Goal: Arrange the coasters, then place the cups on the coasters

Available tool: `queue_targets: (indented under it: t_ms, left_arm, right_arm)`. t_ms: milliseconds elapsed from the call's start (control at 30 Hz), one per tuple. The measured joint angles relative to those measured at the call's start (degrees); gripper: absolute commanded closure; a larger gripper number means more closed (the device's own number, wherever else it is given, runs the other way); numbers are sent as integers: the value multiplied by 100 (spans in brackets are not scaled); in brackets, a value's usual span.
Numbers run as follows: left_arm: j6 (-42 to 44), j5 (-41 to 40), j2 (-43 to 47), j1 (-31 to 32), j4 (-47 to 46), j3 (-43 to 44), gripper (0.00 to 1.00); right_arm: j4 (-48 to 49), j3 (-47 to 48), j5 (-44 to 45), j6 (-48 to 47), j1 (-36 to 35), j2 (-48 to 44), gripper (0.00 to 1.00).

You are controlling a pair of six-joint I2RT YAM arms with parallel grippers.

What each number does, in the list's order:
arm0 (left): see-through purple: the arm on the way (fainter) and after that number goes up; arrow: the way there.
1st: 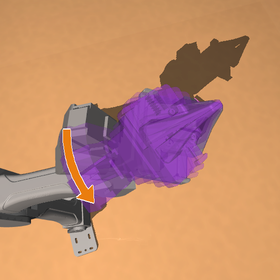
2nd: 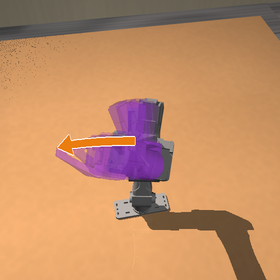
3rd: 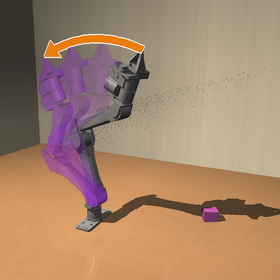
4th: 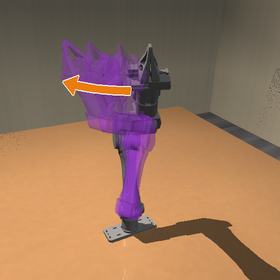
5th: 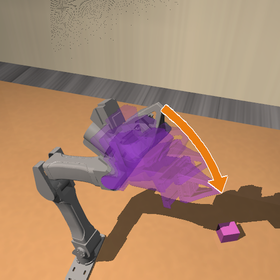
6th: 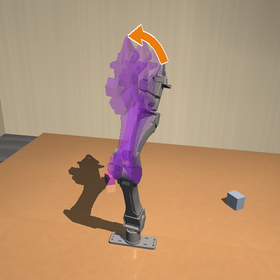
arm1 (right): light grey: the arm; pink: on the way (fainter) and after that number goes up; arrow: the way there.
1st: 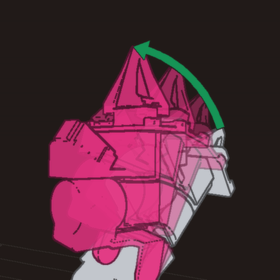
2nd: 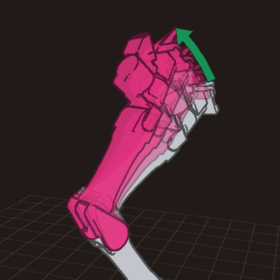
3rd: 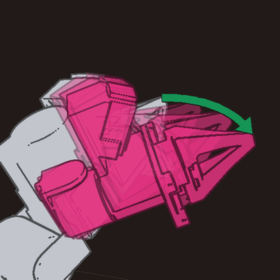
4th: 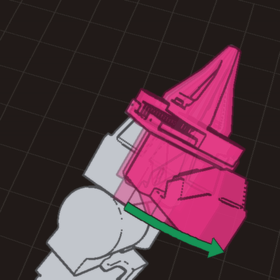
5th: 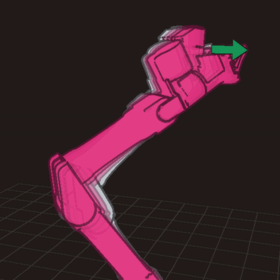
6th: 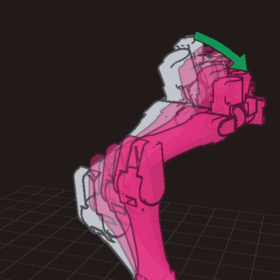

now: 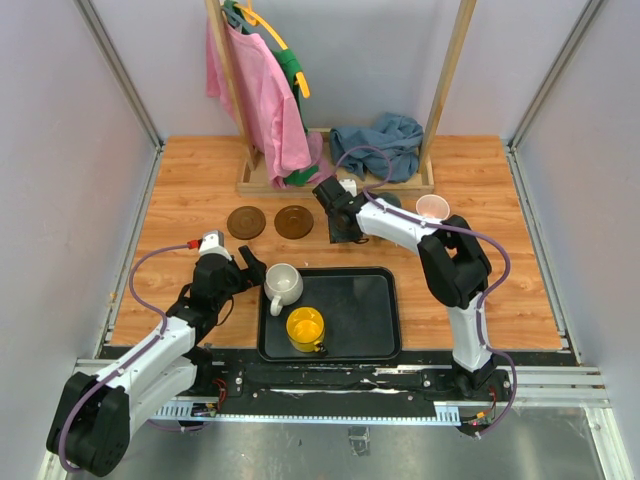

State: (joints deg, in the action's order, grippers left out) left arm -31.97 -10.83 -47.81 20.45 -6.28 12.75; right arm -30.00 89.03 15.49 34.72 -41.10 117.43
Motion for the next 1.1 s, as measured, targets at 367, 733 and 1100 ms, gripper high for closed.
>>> queue_targets:
  t_ms: [367, 733, 1100]
  left_arm:
    - [0, -2, 0, 0, 2, 0, 0]
    - [31, 4, 358, 0, 157, 0, 0]
    - [114, 678, 1742, 2, 509, -133, 0]
  right_arm:
    - [-17, -190, -55, 13, -13, -44, 54]
    - [-39, -737, 4, 26, -415, -962, 33]
    - [-20, -1491, 256, 0, -686, -2277, 30]
